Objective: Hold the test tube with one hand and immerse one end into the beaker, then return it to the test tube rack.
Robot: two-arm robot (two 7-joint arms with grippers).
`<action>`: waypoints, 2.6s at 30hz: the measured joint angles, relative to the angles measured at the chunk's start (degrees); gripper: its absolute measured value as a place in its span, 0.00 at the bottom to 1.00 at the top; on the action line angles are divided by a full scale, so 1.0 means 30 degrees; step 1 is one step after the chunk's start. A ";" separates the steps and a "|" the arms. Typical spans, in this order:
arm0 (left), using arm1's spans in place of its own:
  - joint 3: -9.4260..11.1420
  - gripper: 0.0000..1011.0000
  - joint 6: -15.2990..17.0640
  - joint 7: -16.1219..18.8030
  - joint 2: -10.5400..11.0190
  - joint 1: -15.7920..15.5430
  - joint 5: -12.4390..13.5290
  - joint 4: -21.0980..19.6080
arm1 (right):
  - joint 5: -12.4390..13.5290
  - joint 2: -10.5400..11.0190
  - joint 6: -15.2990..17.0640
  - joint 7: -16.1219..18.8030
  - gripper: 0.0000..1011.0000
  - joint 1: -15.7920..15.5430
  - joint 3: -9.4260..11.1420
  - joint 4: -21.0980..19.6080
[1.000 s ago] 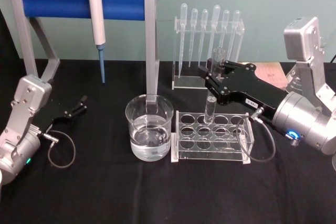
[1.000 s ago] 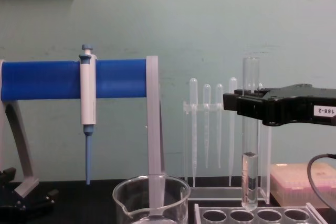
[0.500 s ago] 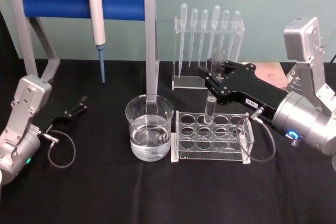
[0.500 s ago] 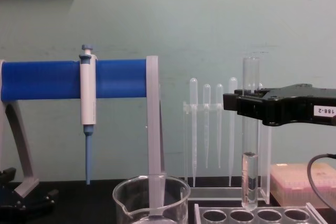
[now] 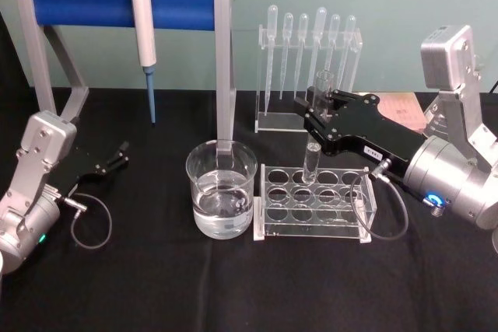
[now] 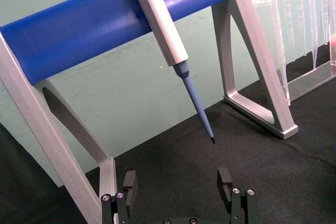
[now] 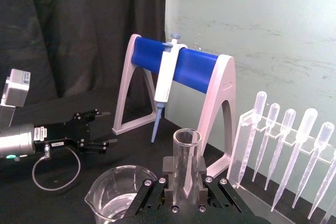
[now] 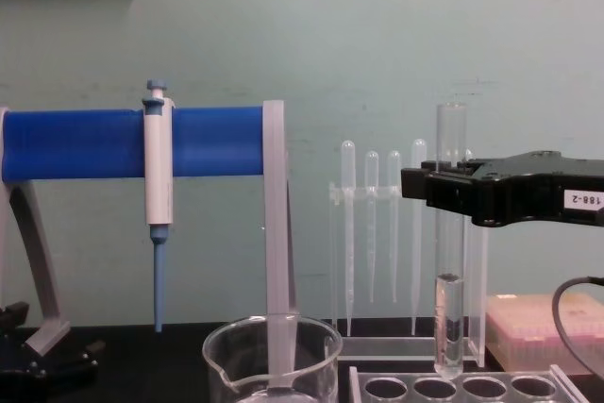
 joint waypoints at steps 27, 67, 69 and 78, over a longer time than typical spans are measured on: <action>0.0000 0.99 -0.0001 0.0000 0.0000 0.0000 0.0000 0.0000 | 0.0002 0.0001 0.0000 0.0000 0.24 0.0000 0.0001 0.0000; 0.0000 0.99 -0.0001 0.0000 0.0000 0.0001 0.0000 0.0000 | -0.0279 -0.2729 0.0549 0.0502 0.24 0.4013 -0.3279 0.1894; 0.0000 0.99 0.0000 0.0000 0.0000 0.0000 0.0000 0.0000 | -0.0426 -0.2953 0.0076 0.0613 0.24 0.4030 -0.3576 0.2527; 0.0000 0.99 -0.0001 0.0000 0.0000 0.0000 -0.0001 0.0000 | -0.0848 -0.3724 -0.2313 0.1236 0.24 0.3697 -0.4179 0.5075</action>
